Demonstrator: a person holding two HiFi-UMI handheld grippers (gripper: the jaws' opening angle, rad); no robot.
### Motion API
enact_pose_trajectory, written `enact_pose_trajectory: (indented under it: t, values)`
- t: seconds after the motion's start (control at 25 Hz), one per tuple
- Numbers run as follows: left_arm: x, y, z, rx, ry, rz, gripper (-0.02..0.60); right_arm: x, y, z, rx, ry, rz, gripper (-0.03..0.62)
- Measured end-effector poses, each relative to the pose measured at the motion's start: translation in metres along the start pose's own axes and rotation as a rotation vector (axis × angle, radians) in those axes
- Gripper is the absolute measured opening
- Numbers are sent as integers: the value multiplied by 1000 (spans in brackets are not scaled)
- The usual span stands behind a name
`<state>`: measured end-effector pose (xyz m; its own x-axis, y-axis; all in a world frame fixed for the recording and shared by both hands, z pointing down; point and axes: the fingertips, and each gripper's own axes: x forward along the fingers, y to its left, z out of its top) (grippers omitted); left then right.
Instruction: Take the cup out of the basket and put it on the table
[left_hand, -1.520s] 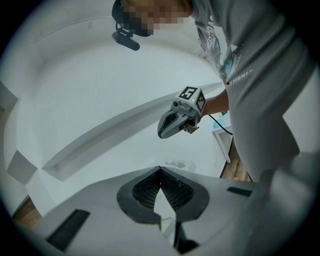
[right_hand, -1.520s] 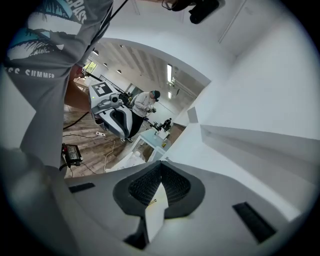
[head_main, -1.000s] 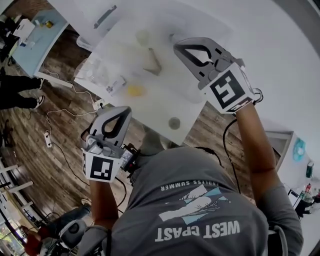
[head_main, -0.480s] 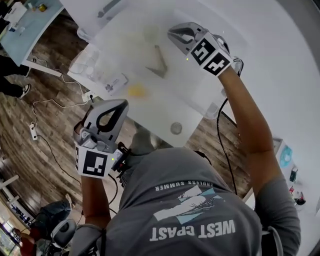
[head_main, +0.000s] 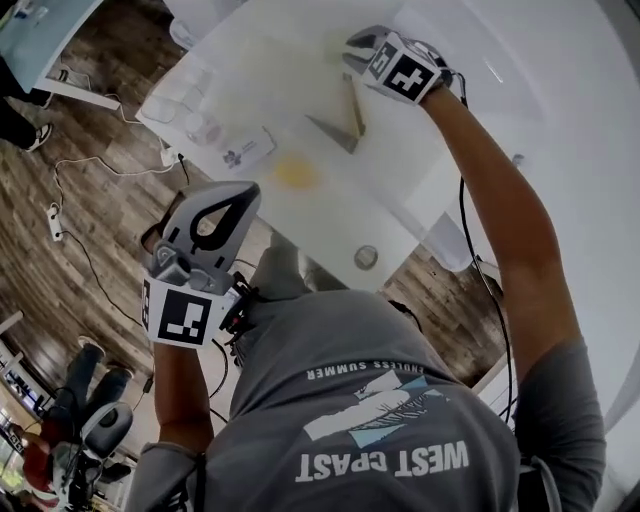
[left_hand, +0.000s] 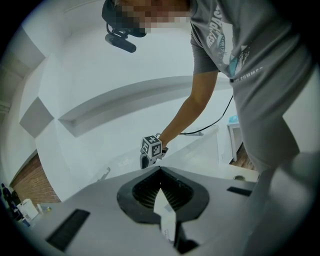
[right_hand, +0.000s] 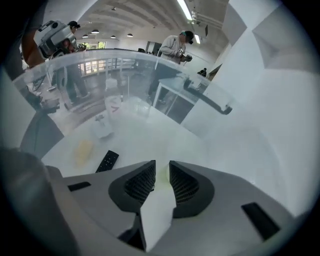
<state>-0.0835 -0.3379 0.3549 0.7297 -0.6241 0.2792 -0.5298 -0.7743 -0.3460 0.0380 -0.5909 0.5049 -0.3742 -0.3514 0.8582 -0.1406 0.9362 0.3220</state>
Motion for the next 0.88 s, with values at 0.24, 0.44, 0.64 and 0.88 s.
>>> enact_pose_trajectory:
  t: [0.24,0.44,0.64,0.88]
  values:
    - [9,25,-25,-6,42,0,9,56,-8,-26,-69,132,60,100]
    - [7,38,-37,-12,64,7,9,80,-6,-39,-150,226,81,101]
    - [11,39,-51,-28,75,5,9,103,4,-57,-183,275,93,100]
    - [13,42,-50,-26,81,1,9,100,5,-60,-172,281,87,26]
